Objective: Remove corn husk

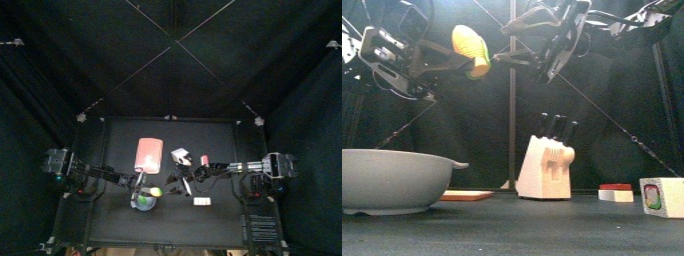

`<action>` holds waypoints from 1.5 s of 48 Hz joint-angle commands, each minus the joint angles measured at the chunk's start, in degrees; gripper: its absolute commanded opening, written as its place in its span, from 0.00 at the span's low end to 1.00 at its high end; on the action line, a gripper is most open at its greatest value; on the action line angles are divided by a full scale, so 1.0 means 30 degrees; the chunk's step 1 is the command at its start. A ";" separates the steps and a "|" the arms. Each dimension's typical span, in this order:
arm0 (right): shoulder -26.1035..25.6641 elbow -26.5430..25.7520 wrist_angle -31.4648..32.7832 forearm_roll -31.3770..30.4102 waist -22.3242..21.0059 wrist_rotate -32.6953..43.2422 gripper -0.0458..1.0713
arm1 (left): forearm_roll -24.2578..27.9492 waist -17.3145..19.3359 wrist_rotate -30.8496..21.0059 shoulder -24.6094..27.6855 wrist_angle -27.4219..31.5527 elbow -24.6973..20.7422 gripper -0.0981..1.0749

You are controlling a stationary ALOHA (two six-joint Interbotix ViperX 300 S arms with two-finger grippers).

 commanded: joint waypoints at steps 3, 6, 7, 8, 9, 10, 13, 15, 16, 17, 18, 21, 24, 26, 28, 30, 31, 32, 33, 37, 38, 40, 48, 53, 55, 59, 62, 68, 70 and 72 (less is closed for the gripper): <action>0.0234 -0.0908 -0.0117 0.0088 0.0029 0.0000 0.81 | 0.0029 -0.0029 0.0029 -0.0059 -0.0234 -0.0498 0.58; 0.0527 -0.1143 -0.0117 0.0264 0.0029 0.0000 0.81 | 0.0029 -0.0029 0.0029 -0.0059 -0.0234 -0.0498 0.58; 0.0557 -0.1230 -0.0117 0.0264 0.0000 0.0000 0.81 | 0.0029 -0.0029 0.0029 -0.0059 -0.0234 -0.0498 0.58; 0.0615 -0.1260 -0.0117 0.0293 0.0029 0.0000 0.81 | 0.0029 -0.0029 0.0029 -0.0059 -0.0234 -0.0469 0.58; 0.0674 -0.1289 -0.0117 0.0264 0.0029 0.0000 0.81 | 0.0000 -0.0029 0.0029 -0.0059 -0.0205 -0.0498 0.58; 0.0762 -0.1348 -0.0117 0.0264 0.0029 0.0000 0.81 | 0.0000 -0.0029 0.0029 -0.0059 -0.0205 -0.0498 0.58; 0.0820 -0.1406 -0.0146 0.0205 0.0029 0.0000 0.81 | 0.0000 -0.0029 0.0029 -0.0059 -0.0234 -0.0469 0.58; 0.0879 -0.1465 -0.0117 0.0146 0.0029 0.0000 0.81 | -0.0029 0.0000 0.0029 -0.0059 -0.0205 -0.0439 0.58; 0.0879 -0.1465 -0.0146 0.0146 0.0059 0.0000 0.81 | -0.0029 0.0000 0.0029 -0.0059 -0.0234 -0.0439 0.58; 0.0908 -0.1494 -0.0146 0.0146 0.0059 0.0000 0.81 | -0.0029 0.0000 0.0029 -0.0059 -0.0205 -0.0439 0.58; 0.0938 -0.1494 -0.0117 0.0146 0.0059 0.0000 0.81 | -0.0029 0.0000 0.0029 -0.0059 -0.0234 -0.0410 0.58; 0.0938 -0.1465 -0.0117 0.0146 0.0059 0.0000 0.80 | -0.0117 0.0059 0.0029 -0.0059 -0.0234 -0.0410 0.58; 0.0967 -0.1465 -0.0117 0.0146 0.0088 0.0000 0.80 | -0.0205 0.0088 0.0029 -0.0059 -0.0205 -0.0381 0.58; 0.0996 -0.1494 -0.0117 0.0146 0.0117 0.0029 0.80 | -0.0234 0.0088 0.0029 -0.0059 -0.0234 -0.0381 0.58; 0.0996 -0.1465 -0.0117 0.0205 0.0117 0.0029 0.79 | -0.0234 0.0088 0.0029 -0.0029 -0.0205 -0.0381 0.58; 0.0996 -0.1436 -0.0117 0.0234 0.0117 0.0029 0.79 | -0.0234 0.0088 0.0029 -0.0059 -0.0205 -0.0381 0.58; 0.0996 -0.1436 -0.0117 0.0264 0.0117 0.0029 0.78 | -0.0234 0.0088 0.0029 -0.0029 -0.0205 -0.0352 0.58; 0.0996 -0.1406 -0.0117 0.0234 0.0117 0.0029 0.78 | -0.0234 0.0088 0.0029 -0.0029 -0.0234 -0.0381 0.58; 0.0996 -0.1406 -0.0117 0.0234 0.0117 0.0029 0.77 | -0.0234 0.0088 0.0029 -0.0029 -0.0234 -0.0381 0.58; 0.0996 -0.1436 -0.0117 0.0264 0.0117 0.0029 0.75 | -0.0234 0.0088 0.0029 -0.0029 -0.0234 -0.0352 0.58; 0.0996 -0.1436 -0.0117 0.0264 0.0088 0.0029 0.74 | -0.0234 0.0088 0.0029 -0.0029 -0.0234 -0.0352 0.58; 0.0996 -0.1436 -0.0117 0.0264 0.0117 0.0029 0.72 | -0.0234 0.0088 0.0029 -0.0029 -0.0205 -0.0352 0.58; 0.0996 -0.1465 -0.0117 0.0293 0.0117 0.0029 0.59 | -0.0234 0.0088 0.0029 -0.0029 -0.0234 -0.0322 0.58; 0.0996 -0.1465 -0.0117 0.0498 0.0088 0.0088 0.52 | -0.0352 0.0088 0.0029 -0.0029 -0.0234 -0.0322 0.58; 0.0996 -0.1436 -0.0117 0.0703 0.0029 0.0088 0.48 | -0.0469 0.0088 0.0029 -0.0029 -0.0205 -0.0322 0.58; 0.0996 -0.1377 -0.0117 0.1113 0.0000 0.0059 0.43 | -0.0527 0.0088 0.0029 -0.0029 -0.0205 -0.0322 0.58; 0.0996 -0.1348 -0.0117 0.1377 -0.0029 0.0029 0.40 | -0.0527 0.0088 0.0029 -0.0029 -0.0234 -0.0293 0.58; 0.0938 -0.1289 -0.0117 0.1846 -0.0029 0.0029 0.35 | -0.0527 0.0088 0.0029 -0.0029 -0.0234 -0.0293 0.58; 0.0908 -0.1260 -0.0117 0.1904 -0.0029 0.0029 0.34 | -0.0527 0.0088 0.0029 -0.0029 -0.0234 -0.0293 0.58; 0.0879 -0.1230 -0.0117 0.1963 -0.0059 0.0029 0.33 | -0.0527 0.0088 0.0029 -0.0029 -0.0205 -0.0293 0.58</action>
